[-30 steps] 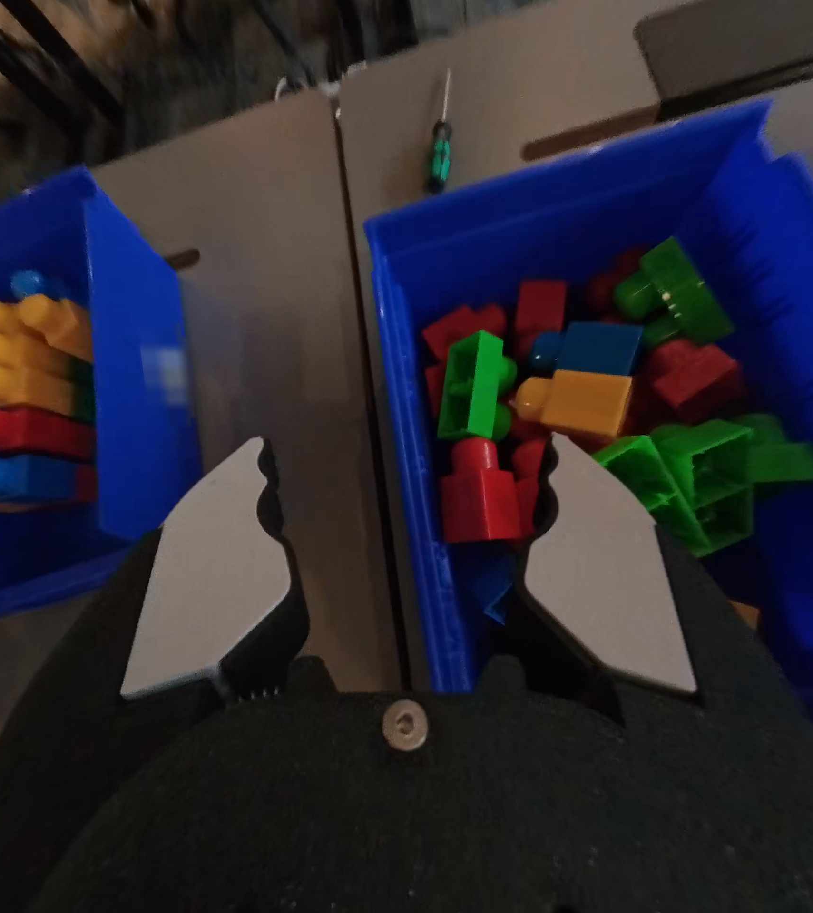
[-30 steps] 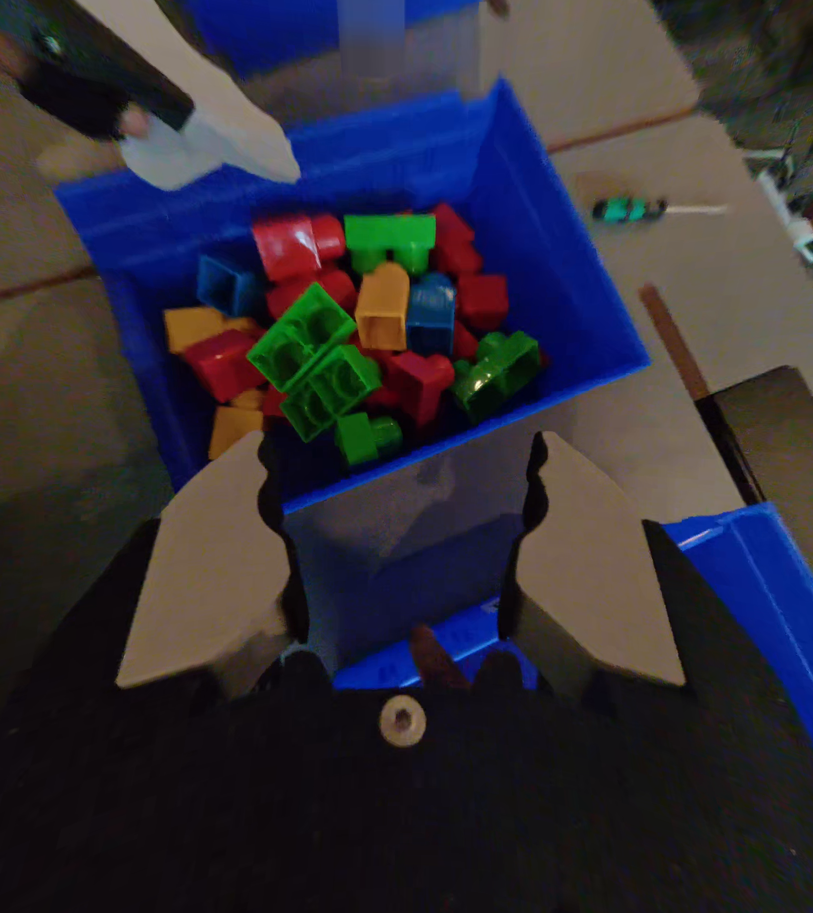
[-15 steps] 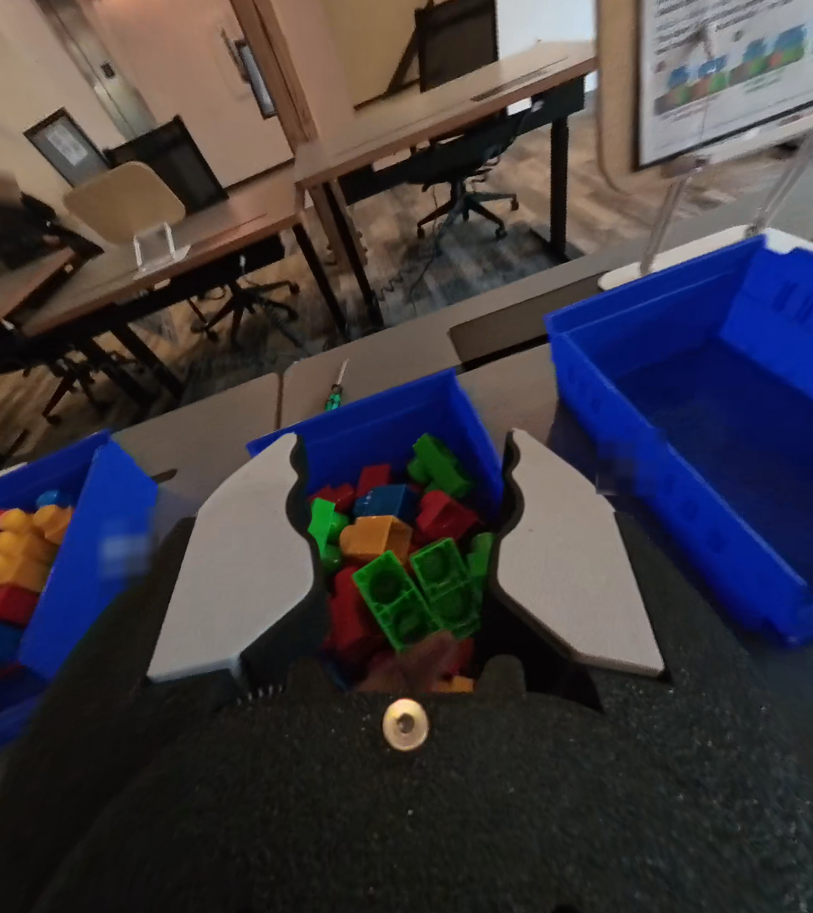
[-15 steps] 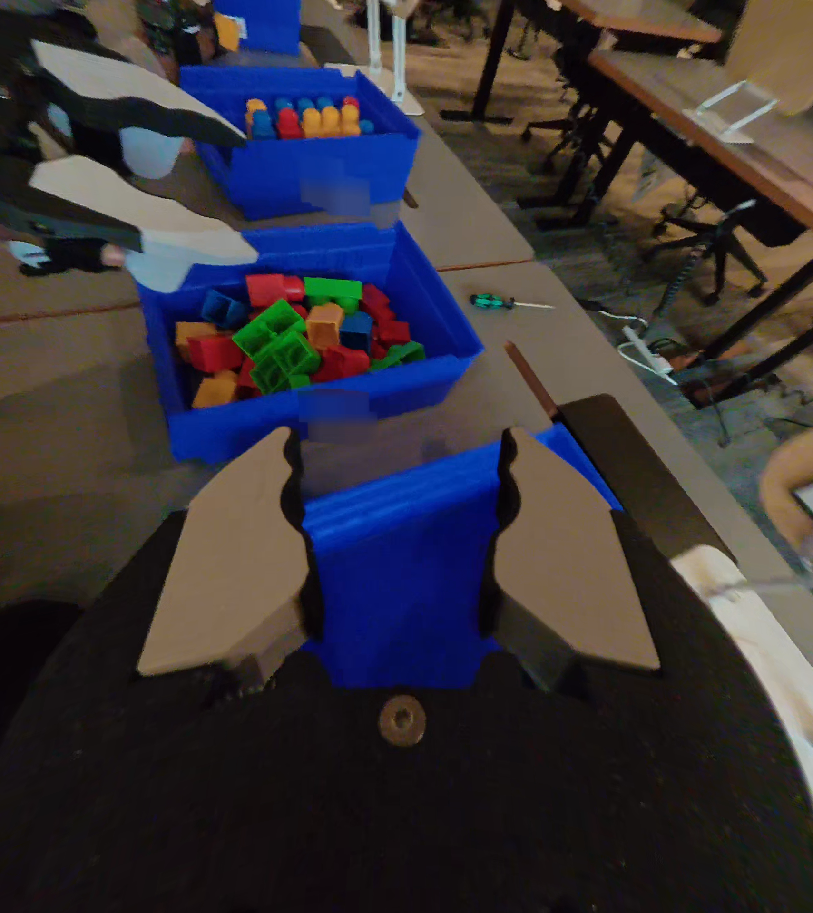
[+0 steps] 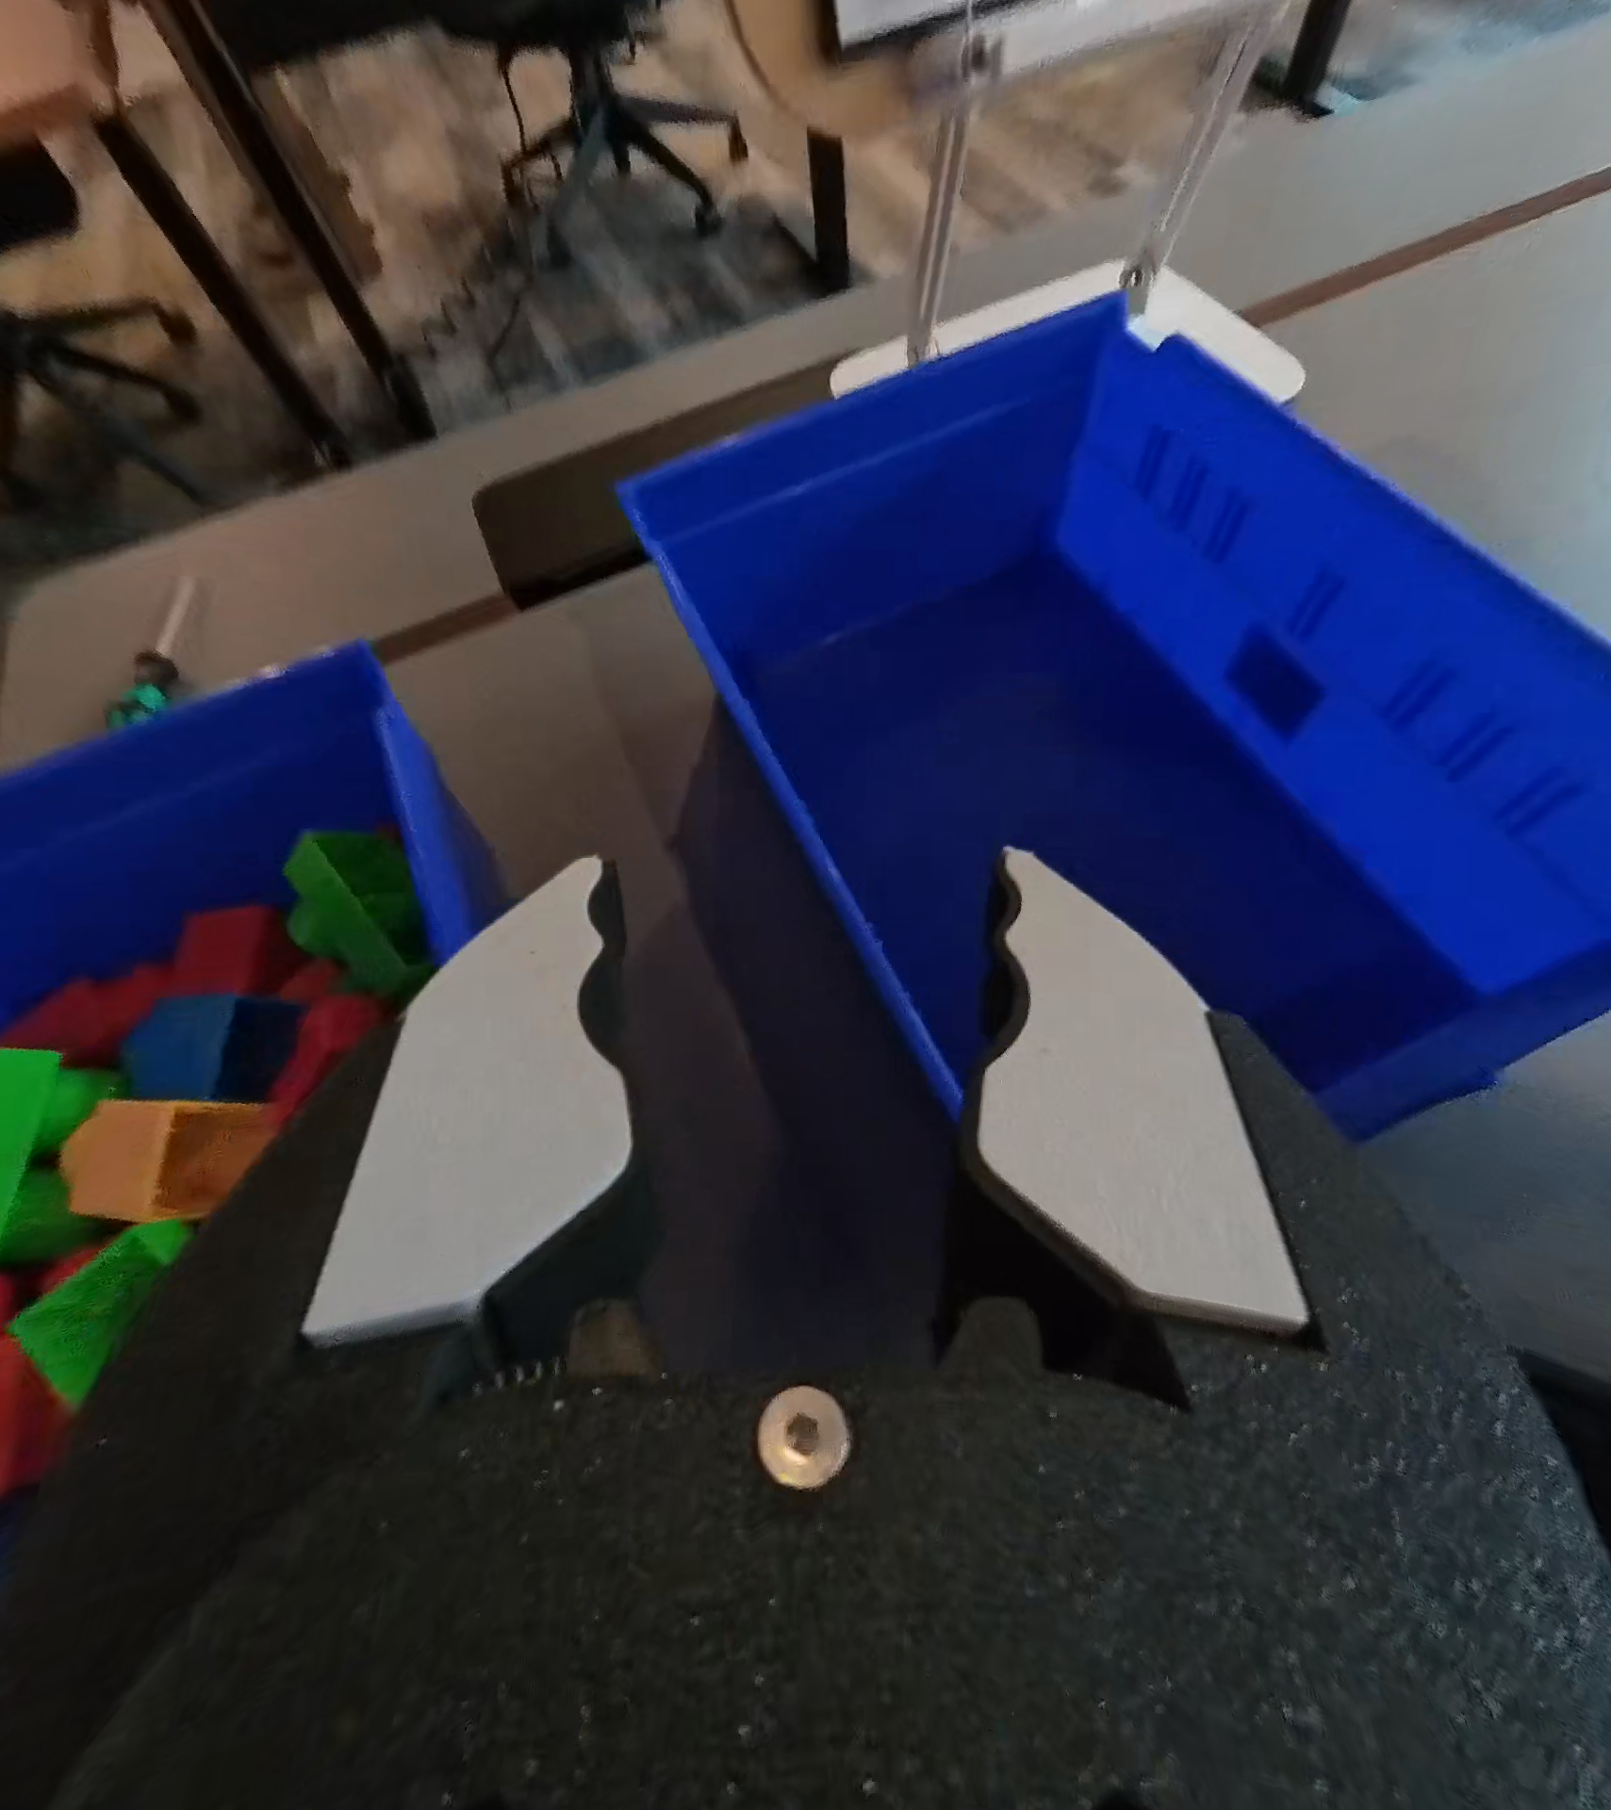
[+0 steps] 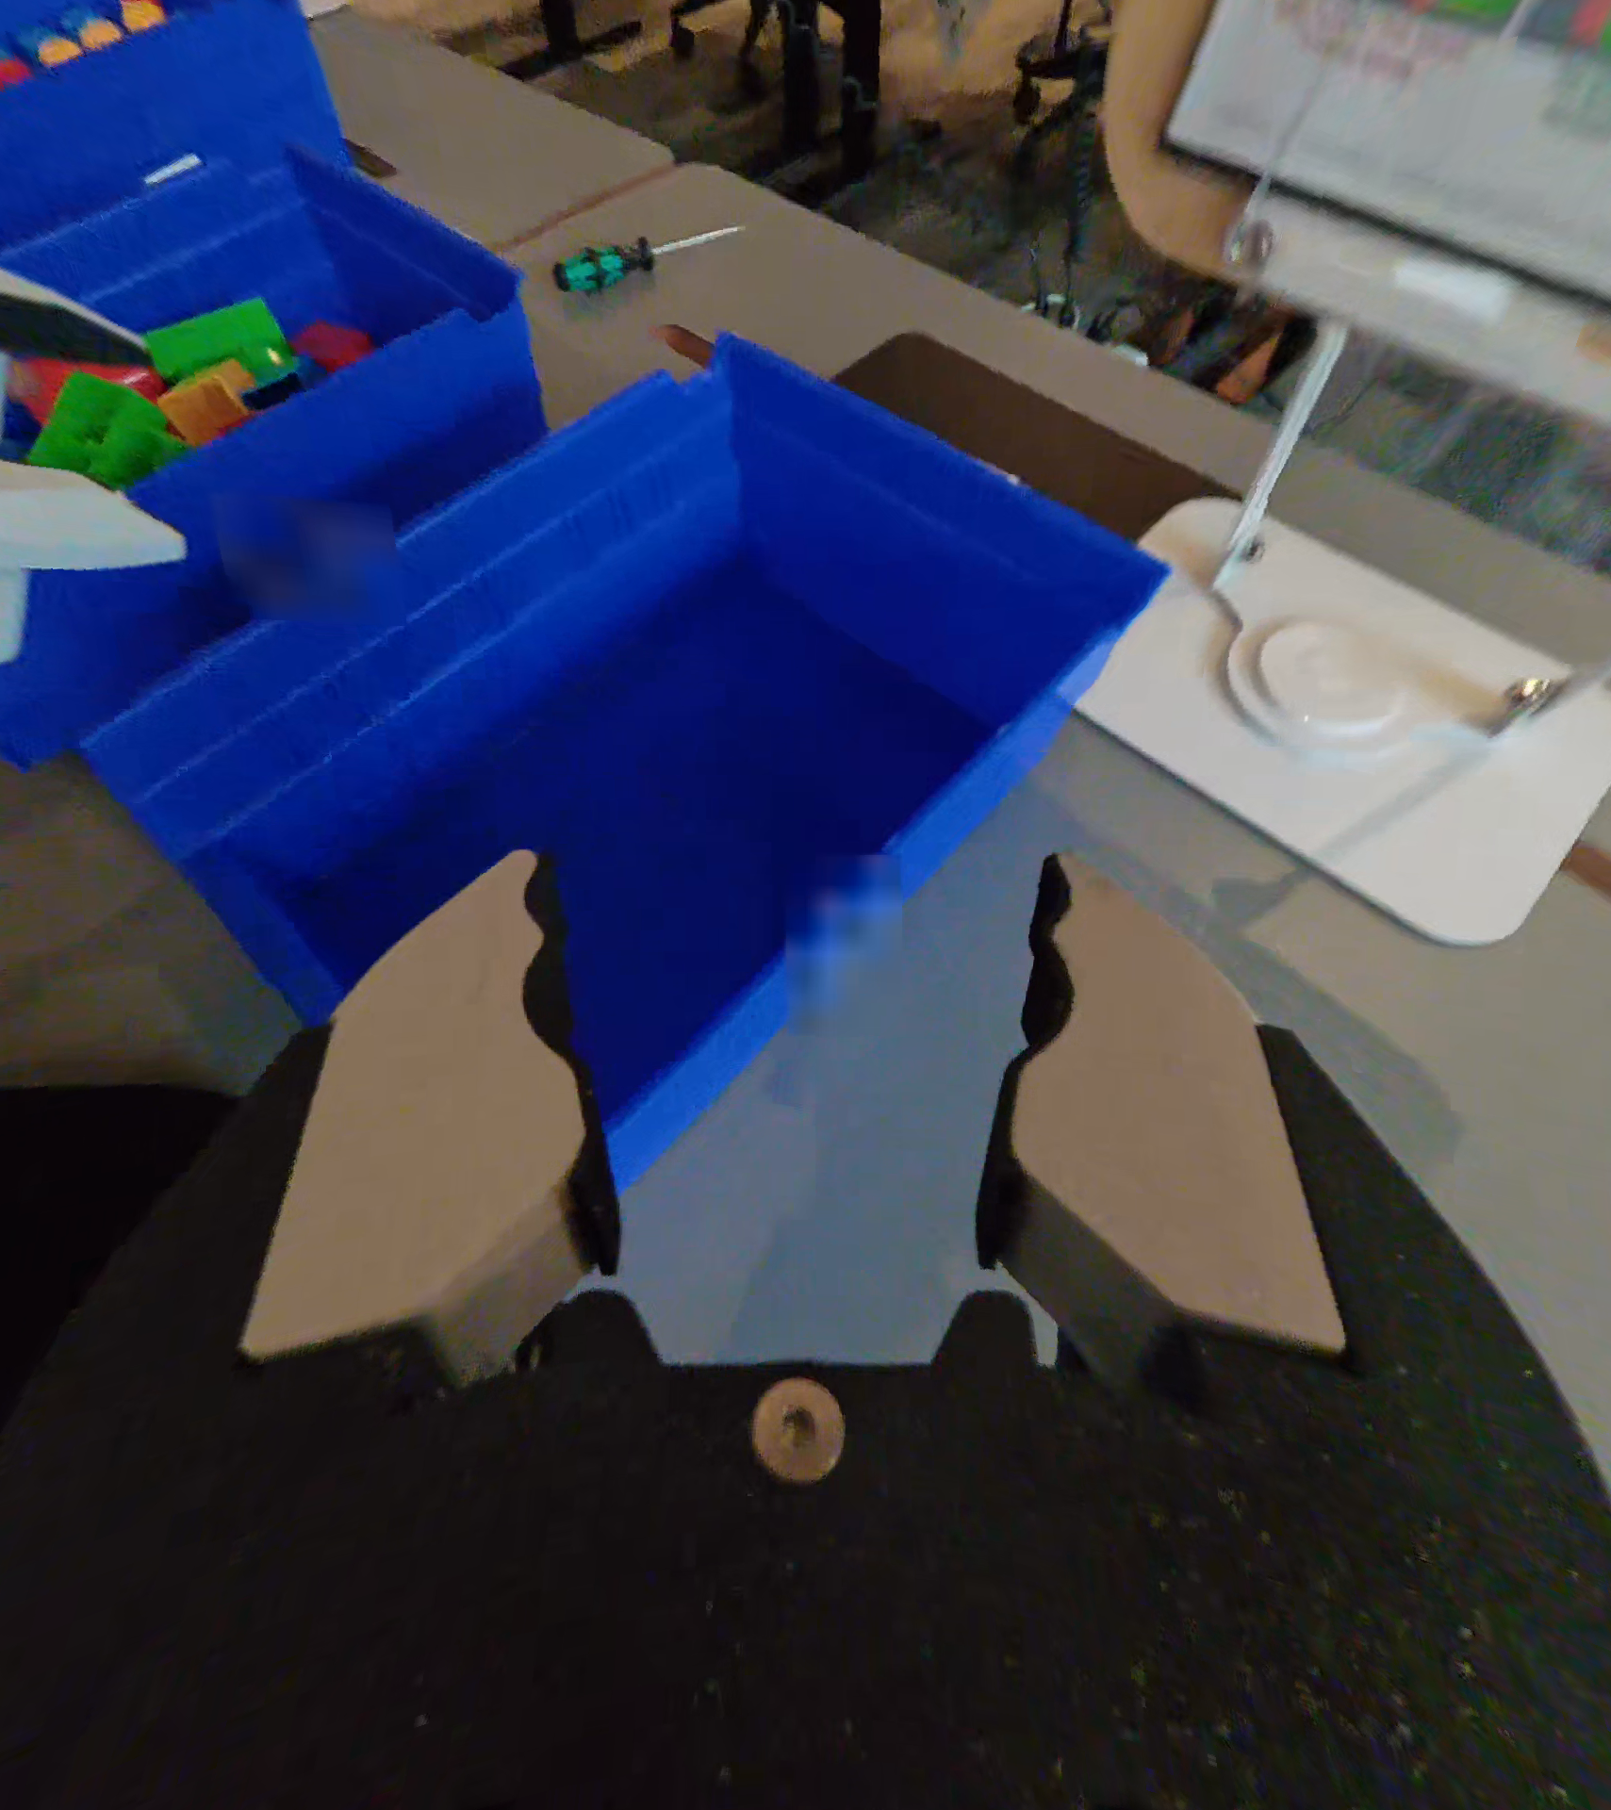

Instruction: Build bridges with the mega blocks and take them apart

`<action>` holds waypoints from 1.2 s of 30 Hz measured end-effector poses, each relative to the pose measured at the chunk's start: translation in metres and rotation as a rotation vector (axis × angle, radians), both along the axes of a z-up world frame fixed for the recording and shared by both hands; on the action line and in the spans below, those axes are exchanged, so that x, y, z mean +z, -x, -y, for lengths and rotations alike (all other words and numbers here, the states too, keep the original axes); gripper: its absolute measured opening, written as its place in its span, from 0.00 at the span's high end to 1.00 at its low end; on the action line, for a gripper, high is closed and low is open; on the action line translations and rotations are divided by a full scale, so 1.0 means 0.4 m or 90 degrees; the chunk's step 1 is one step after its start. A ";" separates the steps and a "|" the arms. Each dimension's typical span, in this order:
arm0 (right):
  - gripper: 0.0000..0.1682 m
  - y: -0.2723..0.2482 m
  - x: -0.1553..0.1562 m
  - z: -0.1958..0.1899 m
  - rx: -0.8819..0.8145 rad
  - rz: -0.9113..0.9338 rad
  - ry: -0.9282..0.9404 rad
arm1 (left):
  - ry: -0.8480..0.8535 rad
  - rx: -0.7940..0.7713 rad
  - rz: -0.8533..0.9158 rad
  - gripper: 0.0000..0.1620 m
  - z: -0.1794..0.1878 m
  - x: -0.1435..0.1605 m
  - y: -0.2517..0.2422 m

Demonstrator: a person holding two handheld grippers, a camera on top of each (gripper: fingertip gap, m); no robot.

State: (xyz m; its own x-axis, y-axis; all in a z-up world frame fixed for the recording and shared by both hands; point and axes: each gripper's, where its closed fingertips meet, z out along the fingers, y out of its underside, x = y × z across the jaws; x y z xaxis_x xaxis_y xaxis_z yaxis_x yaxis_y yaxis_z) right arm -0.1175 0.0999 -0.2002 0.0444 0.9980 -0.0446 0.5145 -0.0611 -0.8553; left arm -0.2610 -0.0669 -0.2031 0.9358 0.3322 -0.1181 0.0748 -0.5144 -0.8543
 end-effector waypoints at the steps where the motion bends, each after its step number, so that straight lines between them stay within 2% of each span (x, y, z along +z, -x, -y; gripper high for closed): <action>1: 0.45 -0.001 -0.018 -0.006 -0.012 0.004 0.011 | 0.009 0.001 0.022 0.55 -0.006 -0.016 0.002; 5: 0.45 0.008 -0.100 0.014 -0.018 0.043 0.046 | 0.029 -0.014 0.079 0.55 -0.029 -0.062 -0.010; 7: 0.44 0.001 -0.139 0.011 -0.025 0.087 0.019 | 0.043 -0.019 0.093 0.56 -0.040 -0.082 -0.015; 10: 0.53 -0.008 -0.137 -0.009 -0.042 0.100 -0.020 | 0.080 -0.002 0.082 0.56 -0.048 -0.117 0.001; 16: 0.56 0.006 -0.155 0.036 0.009 0.141 -0.007 | 0.142 -0.013 0.071 0.56 -0.063 -0.182 -0.005; 17: 0.56 0.007 -0.157 0.037 0.009 0.151 -0.005 | 0.144 -0.015 0.075 0.57 -0.066 -0.186 -0.006; 20: 0.55 0.004 -0.158 0.043 0.017 0.179 -0.009 | 0.181 -0.023 0.078 0.71 -0.061 -0.203 -0.008; 23: 0.53 0.011 -0.149 0.060 0.036 0.193 0.008 | 0.192 -0.030 0.065 0.71 -0.065 -0.208 -0.007; 26: 0.53 0.010 -0.176 0.048 0.028 0.258 0.001 | 0.197 -0.029 0.065 0.72 -0.069 -0.213 0.000; 29: 0.60 0.017 -0.172 0.053 0.016 0.263 0.007 | 0.209 -0.022 0.041 0.80 -0.065 -0.214 0.016; 30: 0.60 0.016 -0.170 0.048 0.003 0.270 -0.014 | 0.209 -0.025 0.034 0.81 -0.065 -0.213 0.018; 31: 0.60 0.015 -0.168 0.049 -0.003 0.276 -0.027 | 0.207 -0.028 0.032 0.80 -0.065 -0.213 0.018; 34: 0.50 0.025 -0.158 0.085 0.008 0.270 -0.016 | 0.212 -0.039 0.026 0.77 -0.062 -0.218 0.017; 36: 0.50 0.020 -0.176 0.085 -0.005 0.296 -0.047 | 0.228 -0.079 0.035 0.59 -0.063 -0.231 -0.006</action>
